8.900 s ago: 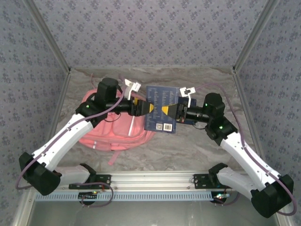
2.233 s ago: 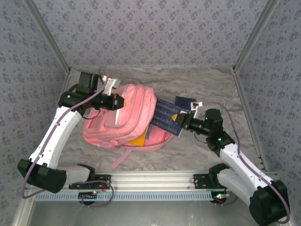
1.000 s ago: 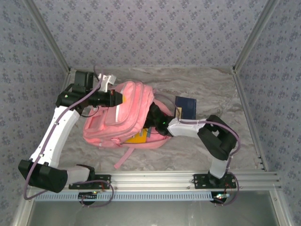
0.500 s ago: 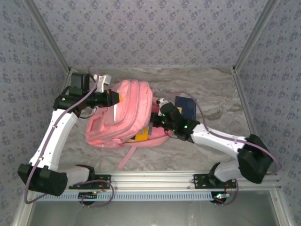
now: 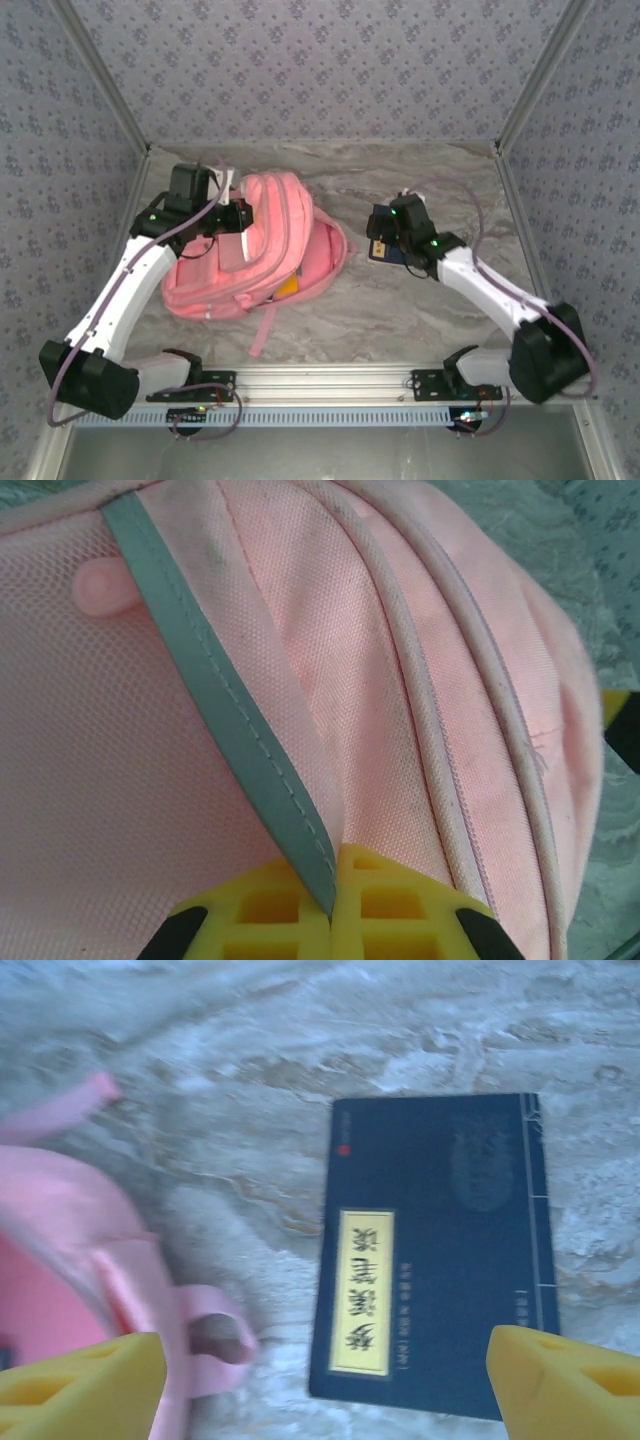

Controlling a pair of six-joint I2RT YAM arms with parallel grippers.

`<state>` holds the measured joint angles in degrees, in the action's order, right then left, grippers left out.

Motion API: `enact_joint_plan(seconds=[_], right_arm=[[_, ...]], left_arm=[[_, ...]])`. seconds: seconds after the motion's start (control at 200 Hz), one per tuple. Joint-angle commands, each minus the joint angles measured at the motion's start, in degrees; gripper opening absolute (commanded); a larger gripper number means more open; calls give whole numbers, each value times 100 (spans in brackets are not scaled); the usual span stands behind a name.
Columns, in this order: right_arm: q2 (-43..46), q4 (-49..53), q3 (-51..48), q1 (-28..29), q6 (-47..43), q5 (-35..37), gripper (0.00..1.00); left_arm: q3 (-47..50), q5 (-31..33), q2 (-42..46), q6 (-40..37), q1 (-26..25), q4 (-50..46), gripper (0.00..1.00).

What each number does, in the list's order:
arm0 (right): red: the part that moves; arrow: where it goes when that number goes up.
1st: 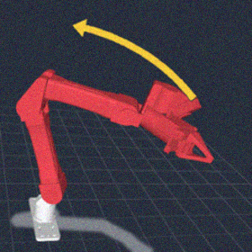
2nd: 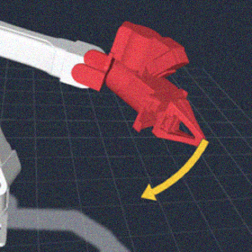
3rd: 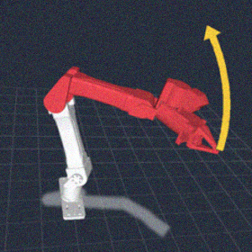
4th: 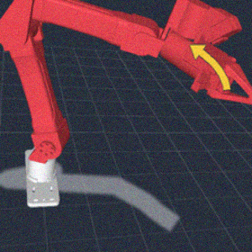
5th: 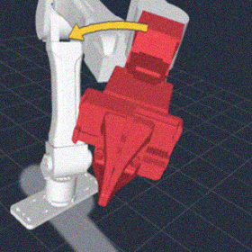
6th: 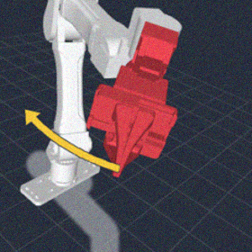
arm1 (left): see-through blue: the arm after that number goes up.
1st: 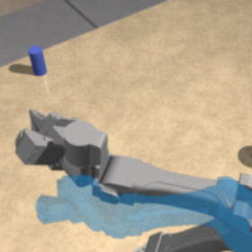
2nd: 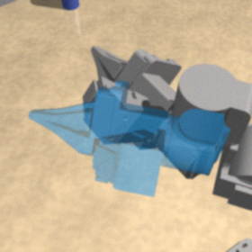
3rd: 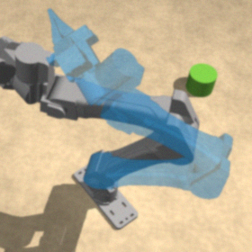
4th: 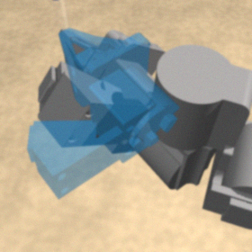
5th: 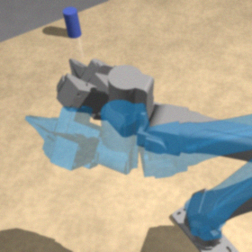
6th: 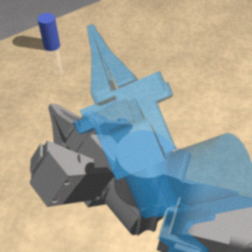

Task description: Pack the student bag

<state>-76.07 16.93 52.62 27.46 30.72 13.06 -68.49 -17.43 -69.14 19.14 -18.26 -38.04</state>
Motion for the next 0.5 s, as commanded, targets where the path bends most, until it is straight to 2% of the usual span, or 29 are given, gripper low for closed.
enact_joint_plan(seconds=[0.0, 0.17, 0.275, 0.34, 0.425, 0.495], right_arm=[[-971, 1392, 930, -229, -276, 200, 91], [-2772, 2501, 2540, -237, -156, 597, 96], [-3367, 2796, 2955, -258, -163, 1030, 96], [-3470, 2732, 2946, -491, -203, 914, 97], [-3498, 2259, 2765, -901, -381, -78, 98], [-3568, 2058, 2729, -1139, -424, -580, 99]], left_arm=[[212, 118, -86, 113, -177, 598, 0], [413, 55, -252, 34, -418, 733, 0], [546, 10, -282, 11, -454, 753, 0], [601, 20, -290, 22, -456, 764, 13], [565, 14, -333, -14, -459, 708, 29], [500, 18, -371, -28, -458, 695, 42]])
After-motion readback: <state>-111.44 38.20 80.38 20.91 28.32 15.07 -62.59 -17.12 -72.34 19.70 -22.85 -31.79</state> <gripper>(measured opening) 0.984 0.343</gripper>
